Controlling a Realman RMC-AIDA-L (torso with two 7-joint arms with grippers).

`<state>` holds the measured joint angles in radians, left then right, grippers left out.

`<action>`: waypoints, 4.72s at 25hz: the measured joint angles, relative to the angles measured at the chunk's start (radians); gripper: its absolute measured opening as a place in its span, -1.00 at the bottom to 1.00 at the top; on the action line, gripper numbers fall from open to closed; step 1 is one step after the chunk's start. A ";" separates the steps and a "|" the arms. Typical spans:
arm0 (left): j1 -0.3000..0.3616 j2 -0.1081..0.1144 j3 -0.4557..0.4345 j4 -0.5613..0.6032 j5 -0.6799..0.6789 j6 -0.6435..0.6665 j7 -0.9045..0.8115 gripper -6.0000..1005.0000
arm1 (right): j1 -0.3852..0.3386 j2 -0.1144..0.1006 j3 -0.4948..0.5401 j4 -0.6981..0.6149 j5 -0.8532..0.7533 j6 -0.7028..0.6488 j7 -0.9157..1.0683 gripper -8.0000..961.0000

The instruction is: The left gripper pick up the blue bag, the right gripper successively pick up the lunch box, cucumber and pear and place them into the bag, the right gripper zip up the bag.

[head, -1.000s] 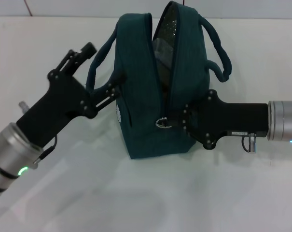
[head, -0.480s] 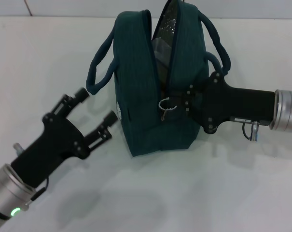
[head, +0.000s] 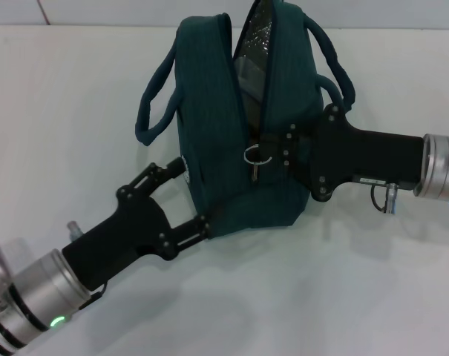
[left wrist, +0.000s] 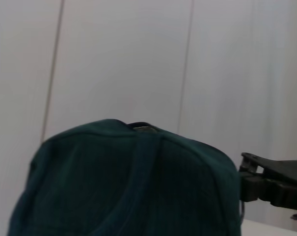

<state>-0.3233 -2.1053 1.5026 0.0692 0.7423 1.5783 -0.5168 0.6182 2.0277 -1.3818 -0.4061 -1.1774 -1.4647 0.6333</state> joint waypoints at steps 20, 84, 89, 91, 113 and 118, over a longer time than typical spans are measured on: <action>-0.050 0.000 0.054 0.015 -0.028 -0.116 -0.004 0.74 | -0.032 0.000 -0.086 -0.006 0.131 0.002 -0.020 -0.97; -0.113 -0.001 0.103 0.066 0.024 -0.171 0.116 -0.85 | -0.165 -0.009 -0.173 0.018 0.145 0.127 0.146 -0.07; -0.111 -0.001 0.114 0.066 0.024 -0.159 0.117 -0.85 | -0.150 -0.006 -0.184 0.018 0.141 0.129 0.146 -0.07; -0.111 -0.001 0.116 0.066 0.023 -0.158 0.121 -0.85 | -0.145 -0.005 -0.189 0.018 0.140 0.127 0.146 -0.07; -0.109 -0.002 0.130 0.066 0.023 -0.147 0.124 -0.86 | -0.133 -0.001 -0.217 0.017 0.142 0.143 0.048 -0.80; -0.109 -0.002 0.130 0.066 0.023 -0.147 0.125 -0.86 | -0.145 0.000 -0.217 0.016 0.147 0.126 -0.015 -0.94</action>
<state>-0.4325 -2.1077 1.6322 0.1349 0.7653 1.4315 -0.3914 0.4731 2.0279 -1.5985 -0.3896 -1.0308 -1.3391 0.6187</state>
